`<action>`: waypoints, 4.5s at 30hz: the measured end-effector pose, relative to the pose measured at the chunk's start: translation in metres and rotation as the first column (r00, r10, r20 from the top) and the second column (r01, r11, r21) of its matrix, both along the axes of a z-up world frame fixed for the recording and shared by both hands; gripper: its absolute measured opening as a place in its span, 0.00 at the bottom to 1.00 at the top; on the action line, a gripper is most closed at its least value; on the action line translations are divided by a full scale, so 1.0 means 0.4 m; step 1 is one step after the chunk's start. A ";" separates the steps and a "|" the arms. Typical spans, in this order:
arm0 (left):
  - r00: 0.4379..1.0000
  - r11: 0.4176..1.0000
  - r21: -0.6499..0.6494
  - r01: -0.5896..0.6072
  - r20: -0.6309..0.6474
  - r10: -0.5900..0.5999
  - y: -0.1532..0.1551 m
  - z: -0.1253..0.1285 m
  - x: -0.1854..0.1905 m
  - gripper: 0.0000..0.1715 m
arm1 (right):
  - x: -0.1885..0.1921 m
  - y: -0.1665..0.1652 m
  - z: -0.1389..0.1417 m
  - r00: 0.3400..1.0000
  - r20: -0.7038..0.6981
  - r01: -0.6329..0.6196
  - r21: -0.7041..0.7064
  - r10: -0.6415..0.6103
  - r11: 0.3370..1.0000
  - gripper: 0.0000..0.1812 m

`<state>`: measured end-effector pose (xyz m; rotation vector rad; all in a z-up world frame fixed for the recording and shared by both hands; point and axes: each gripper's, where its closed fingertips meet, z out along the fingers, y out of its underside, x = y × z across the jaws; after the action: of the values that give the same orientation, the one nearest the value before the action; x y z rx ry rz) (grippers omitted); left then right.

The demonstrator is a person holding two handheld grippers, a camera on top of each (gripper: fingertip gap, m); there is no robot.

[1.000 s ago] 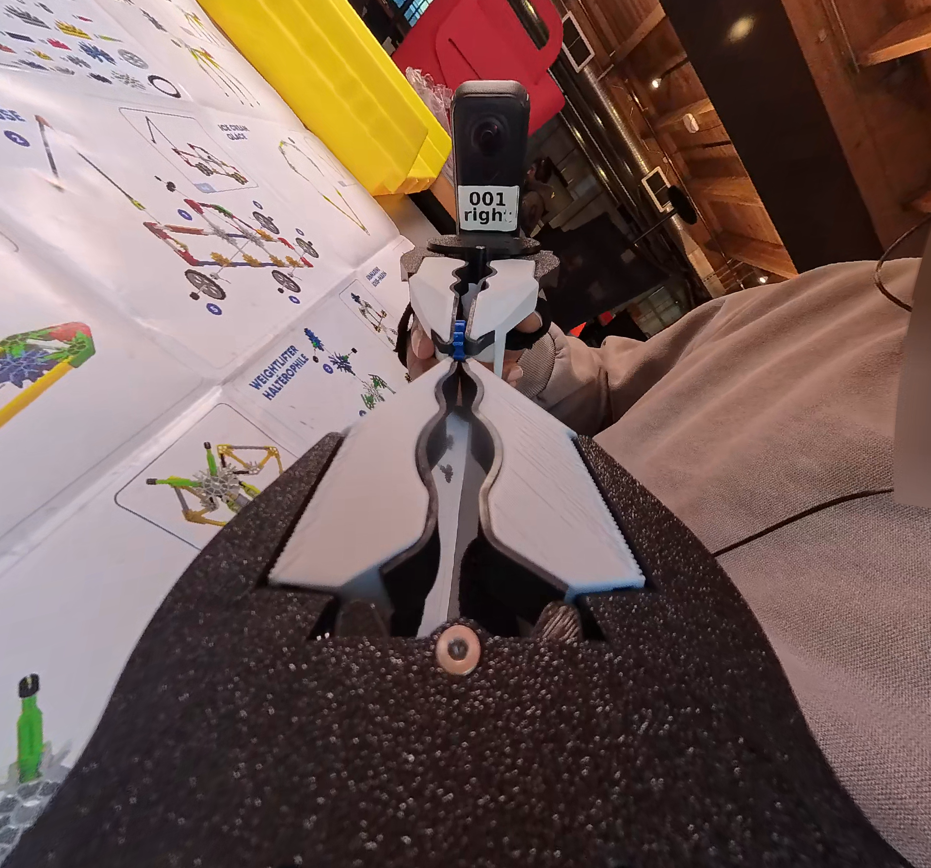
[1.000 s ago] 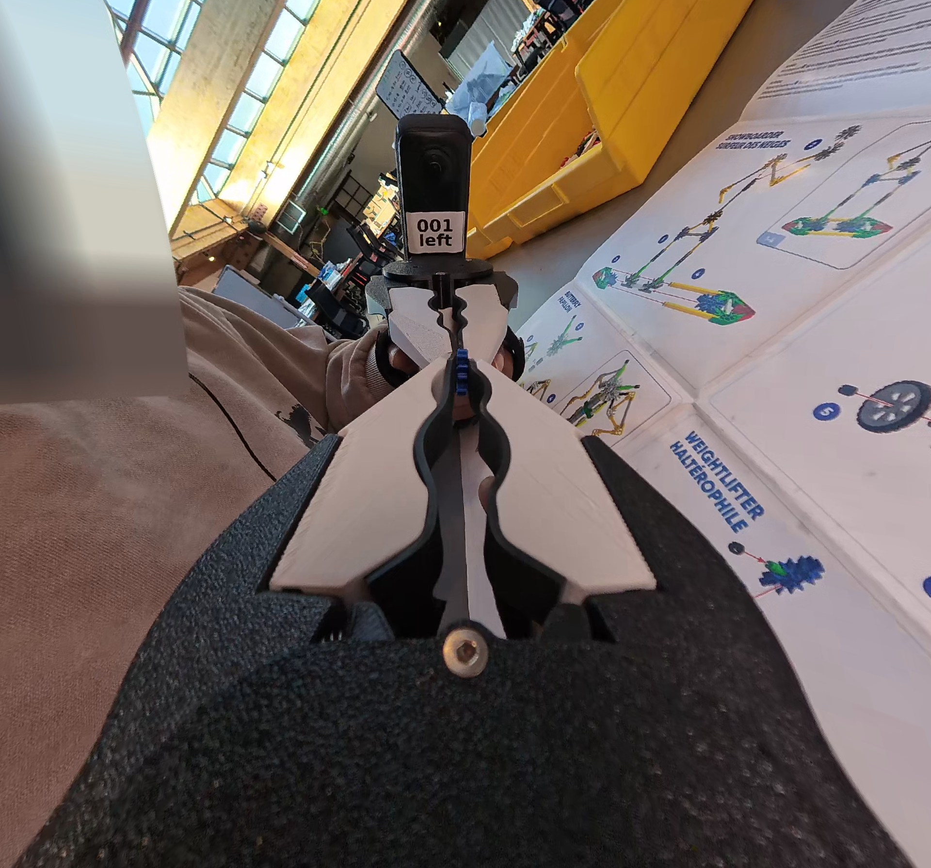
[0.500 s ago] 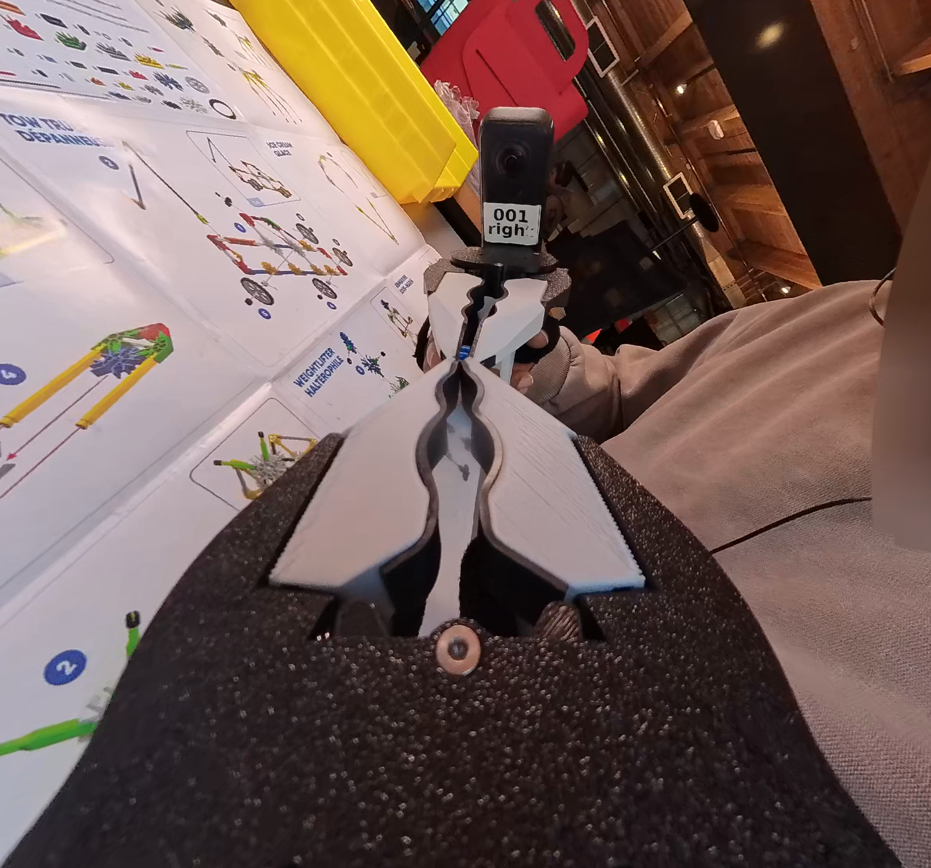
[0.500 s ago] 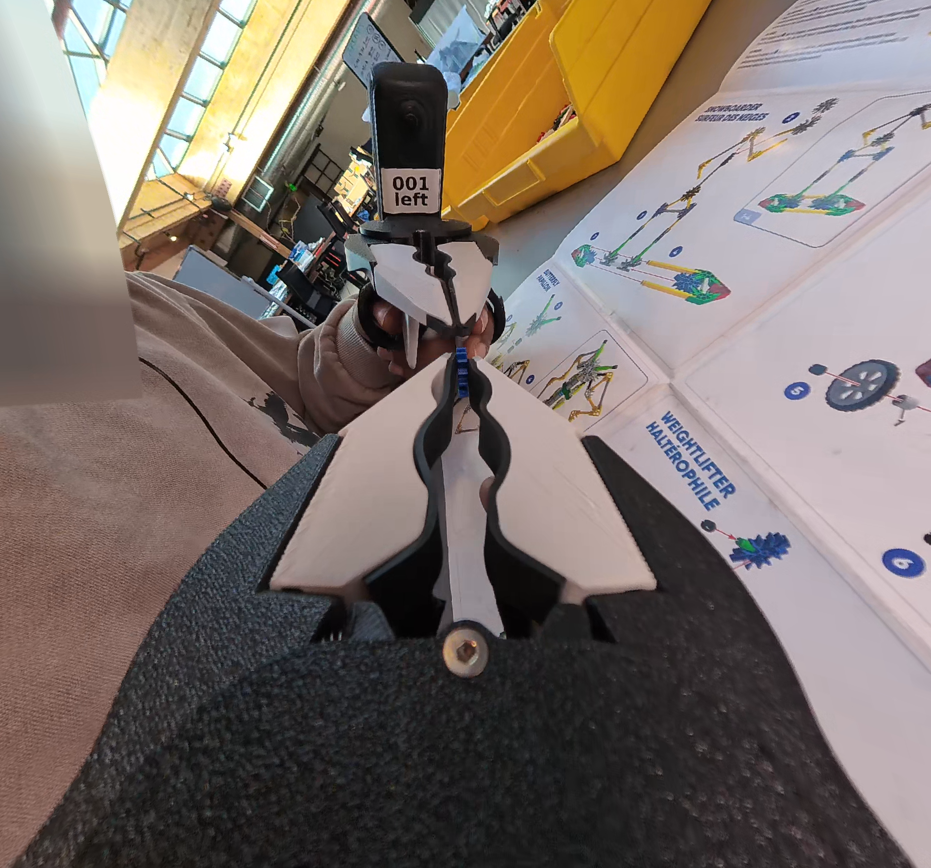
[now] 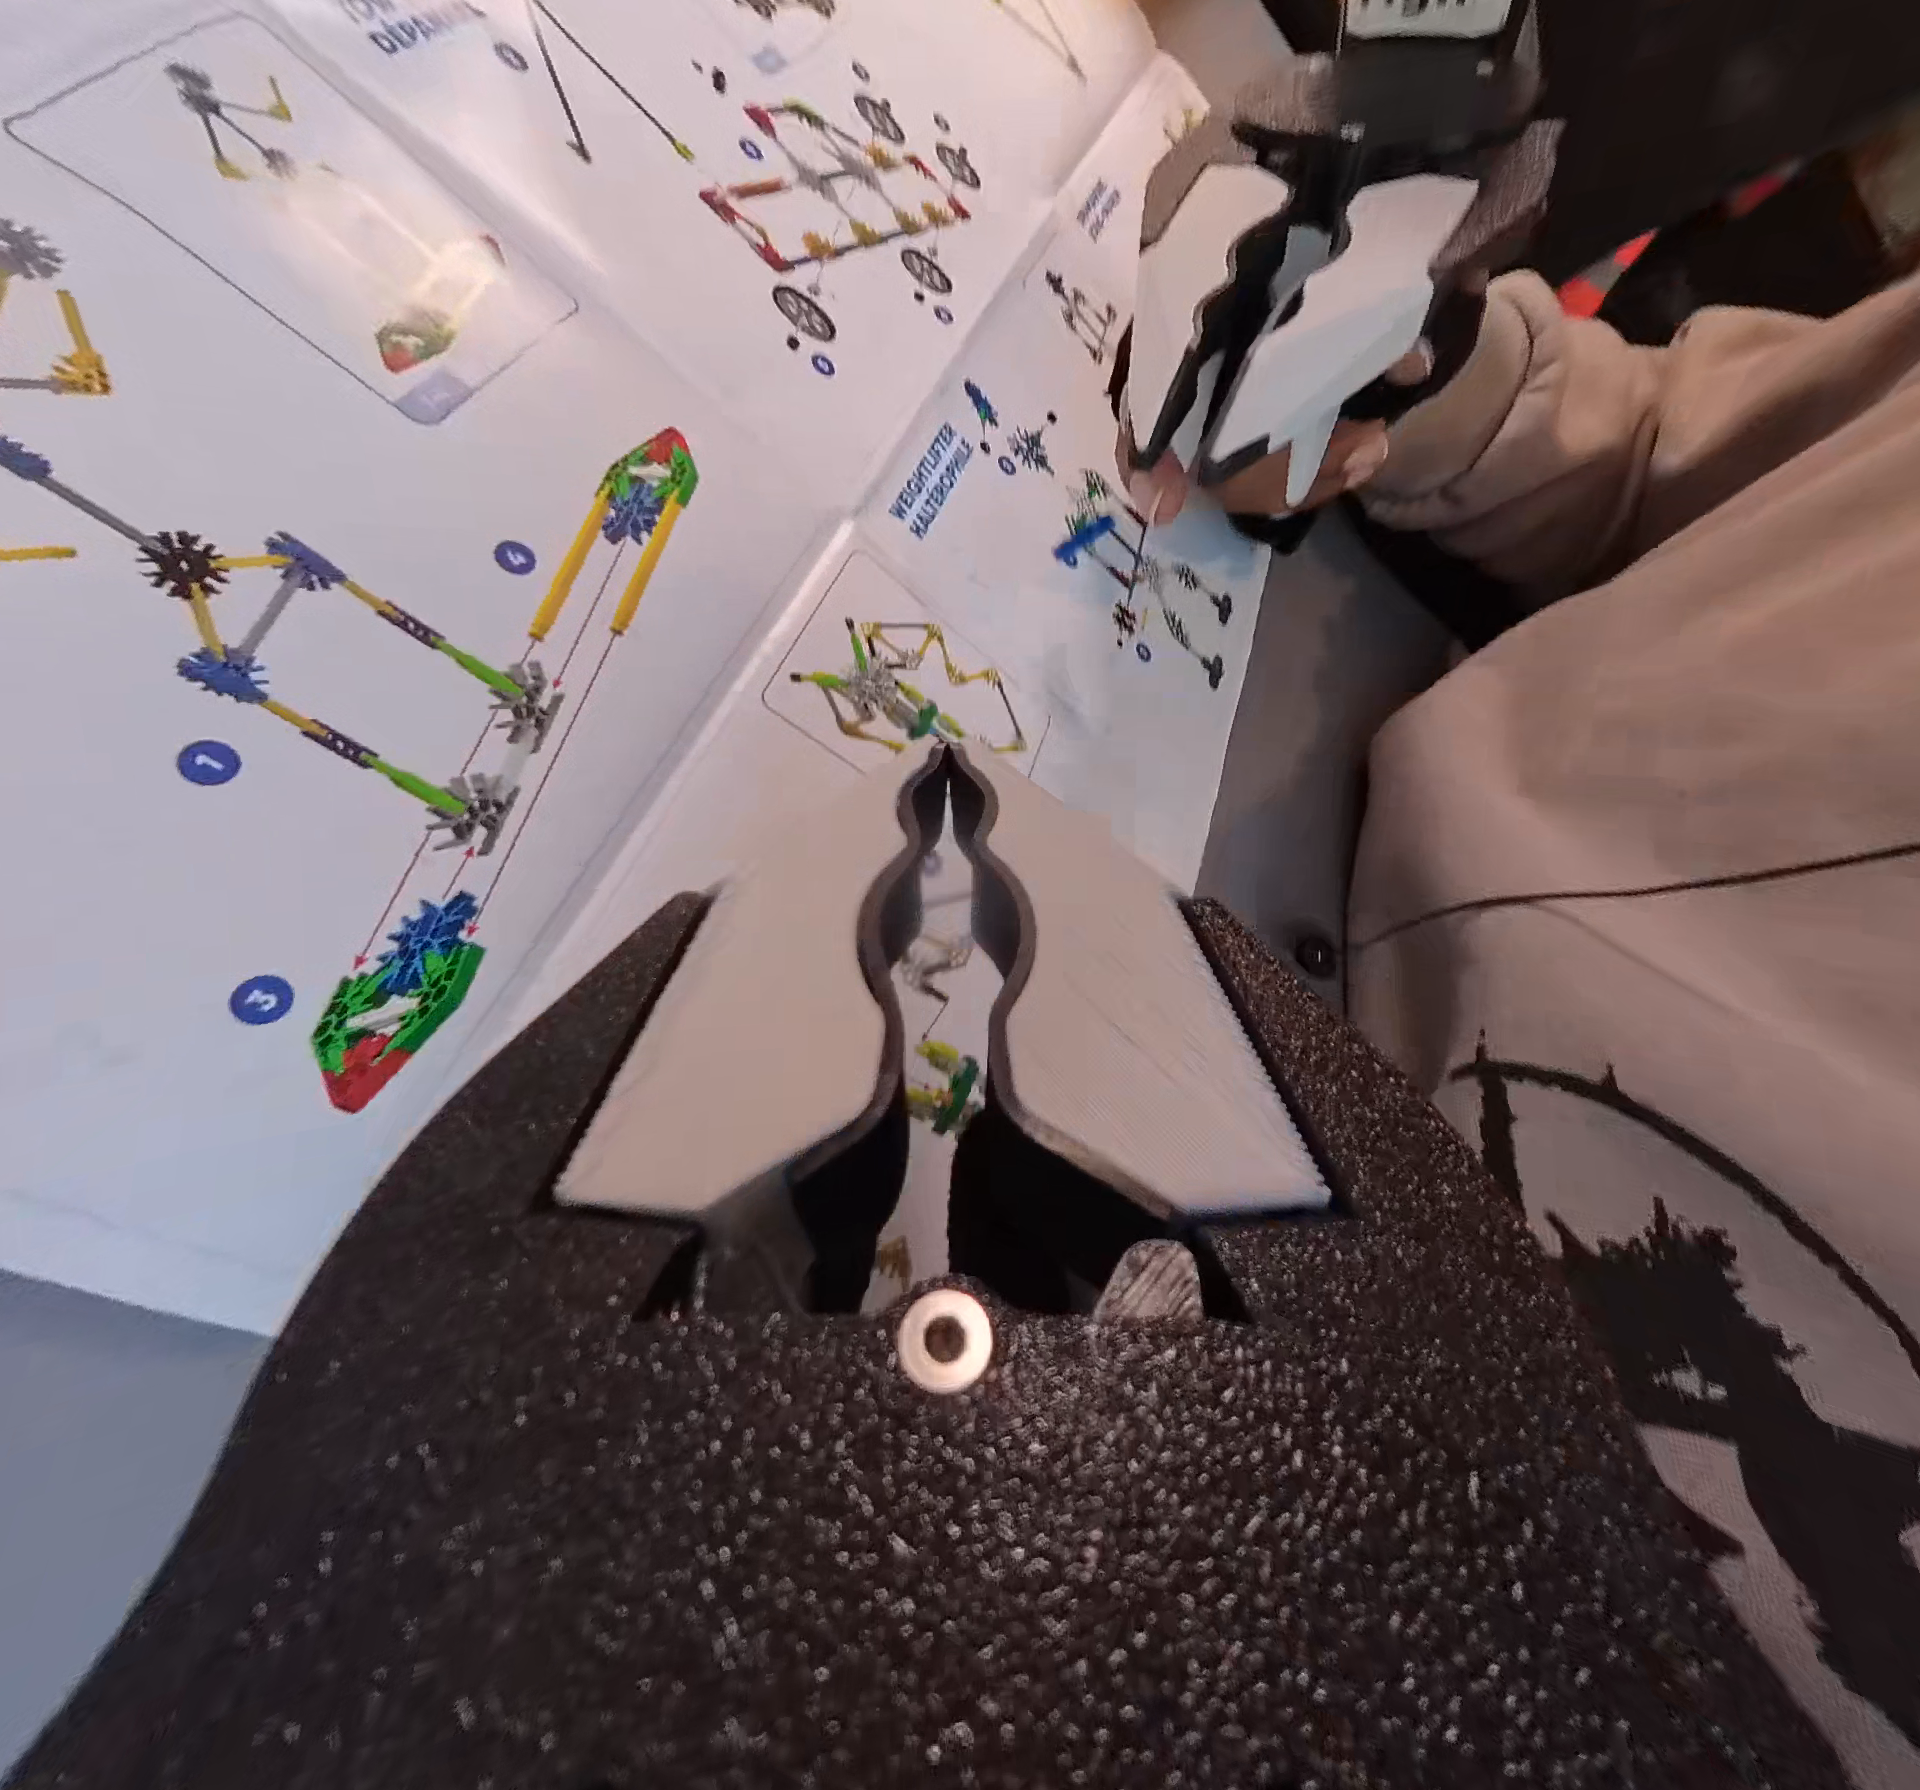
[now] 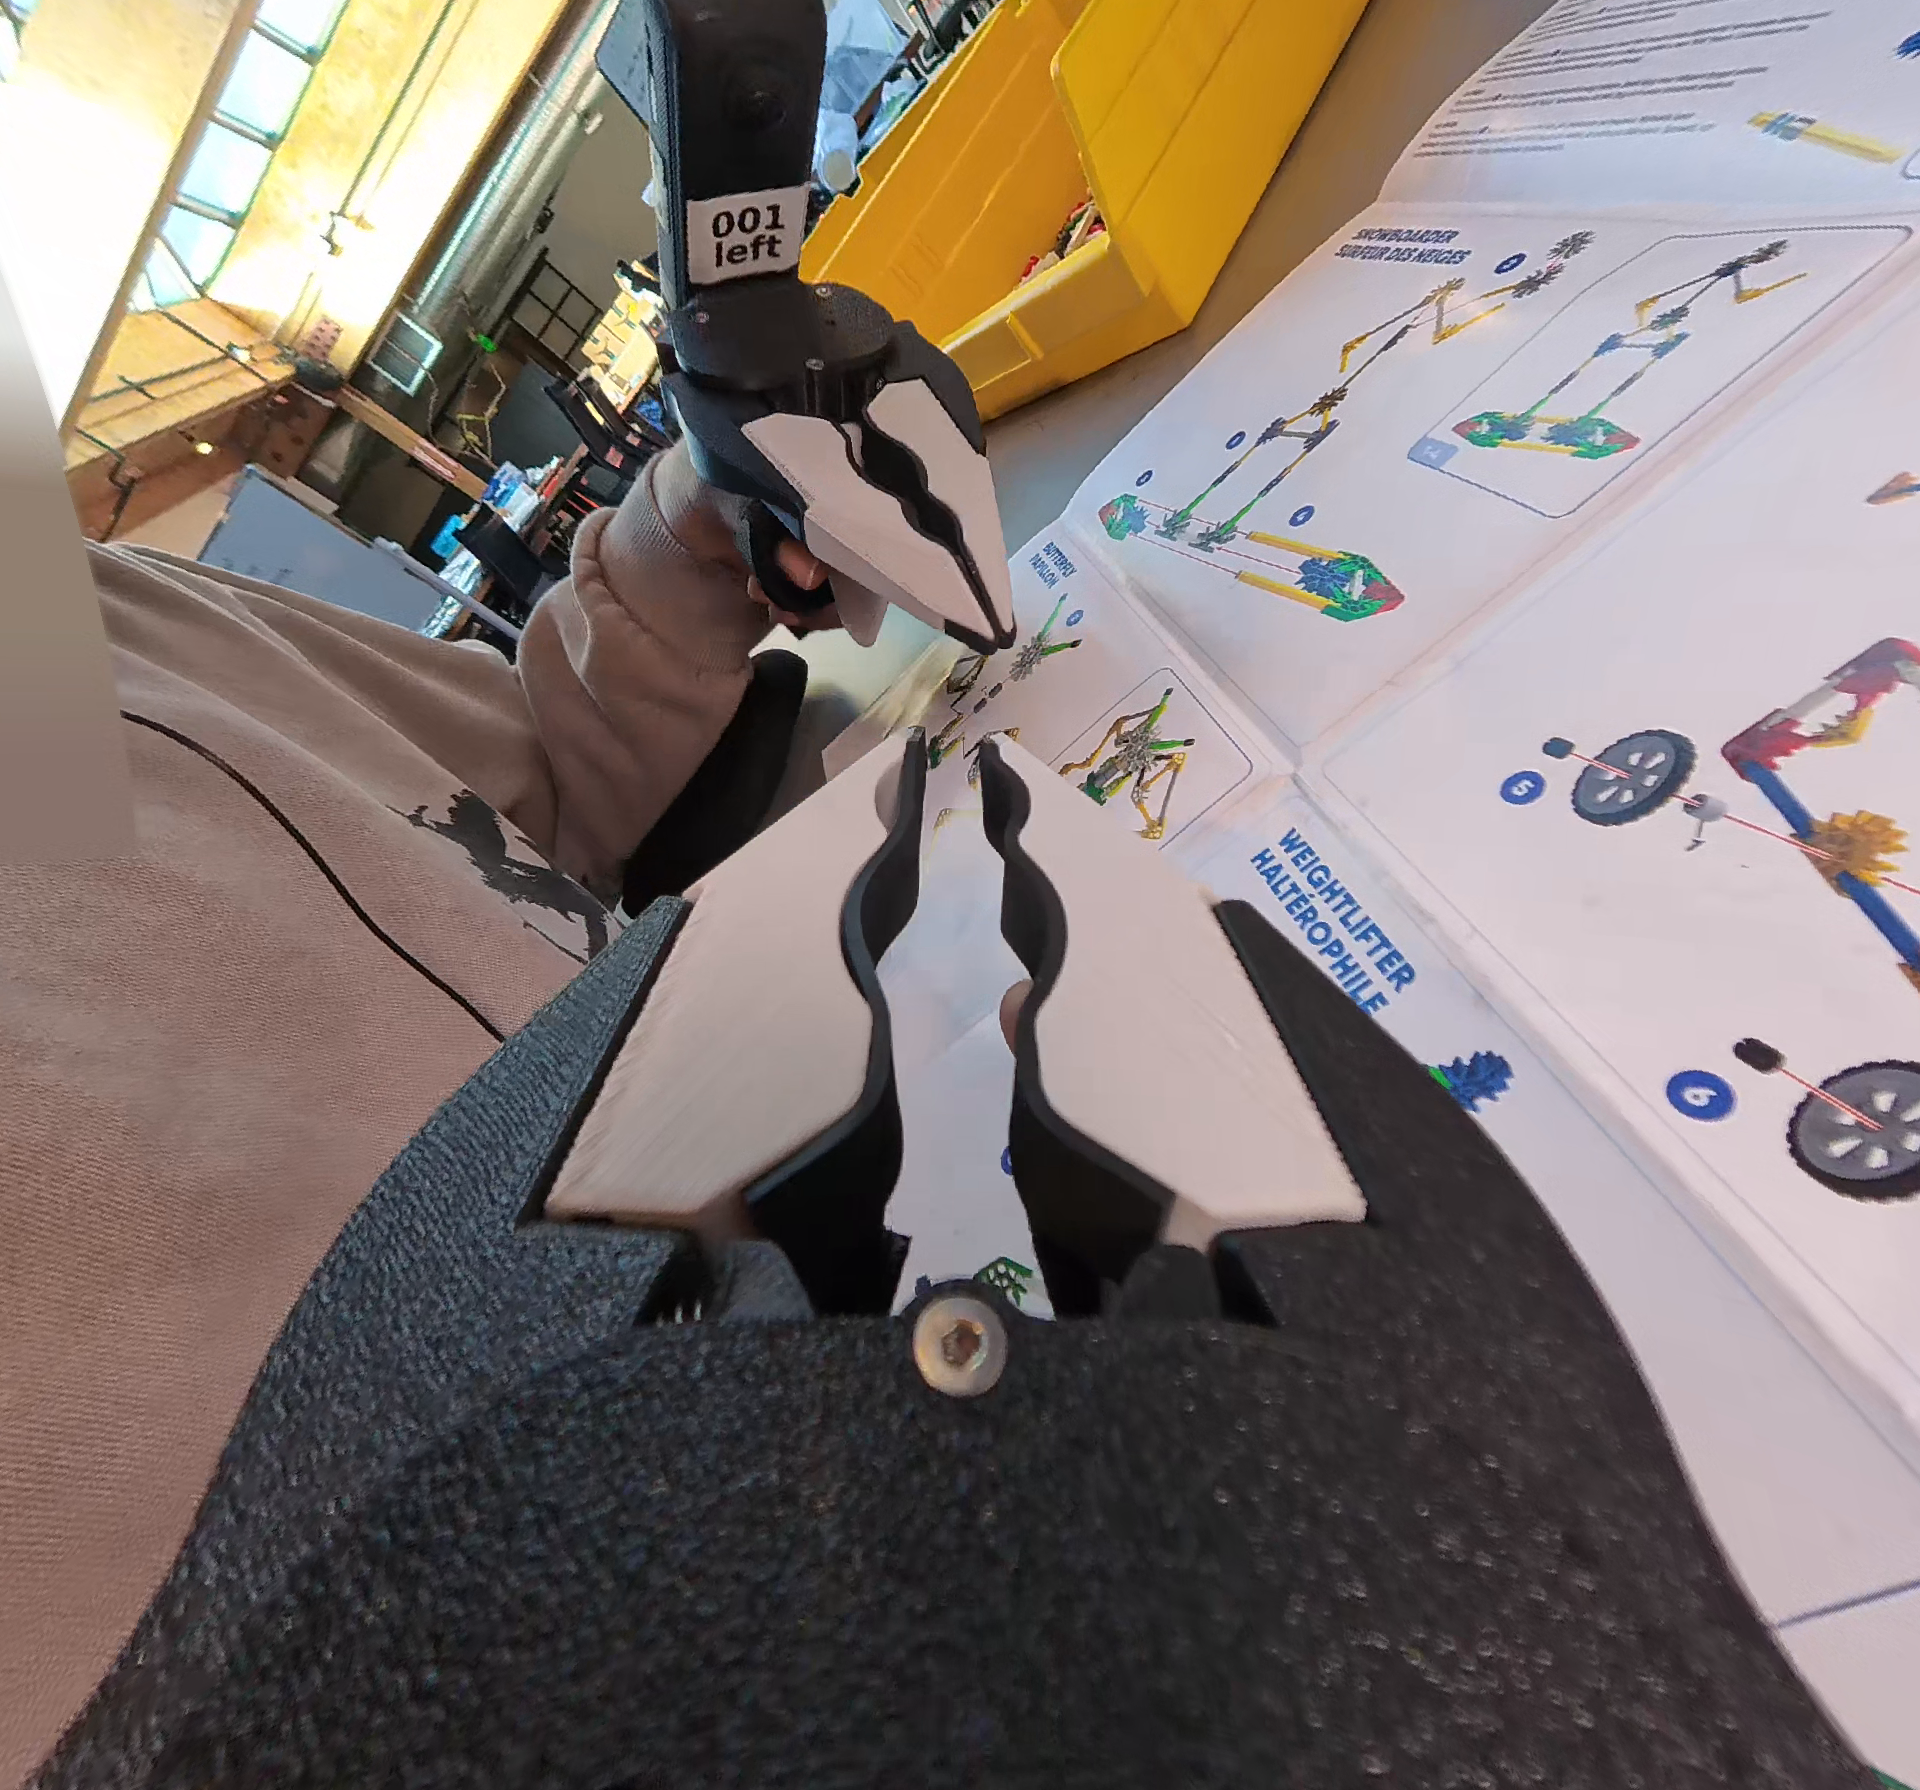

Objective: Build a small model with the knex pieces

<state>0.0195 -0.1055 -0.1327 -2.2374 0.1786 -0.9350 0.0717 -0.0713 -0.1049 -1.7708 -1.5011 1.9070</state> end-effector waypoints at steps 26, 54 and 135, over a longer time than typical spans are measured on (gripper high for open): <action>0.964 0.974 0.200 -0.105 -0.219 0.149 0.062 -0.006 -0.104 0.08 | 0.128 0.171 -0.112 0.984 0.177 -0.091 0.618 -0.025 0.781 0.14; 0.977 0.975 0.224 -0.010 -0.203 0.057 0.049 0.008 -0.009 0.08 | 0.071 0.069 -0.111 0.985 0.146 -0.174 0.787 0.095 0.592 0.04; 0.867 0.979 0.165 0.120 -0.497 -0.023 0.033 -0.087 -0.002 0.06 | -0.005 0.019 -0.027 0.996 -0.092 0.057 0.600 -0.003 0.798 0.11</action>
<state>0.0188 -0.0924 -0.1674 -2.2554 0.5639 -0.3394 0.0698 -0.0639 -0.1159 -1.3810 -1.7690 1.2473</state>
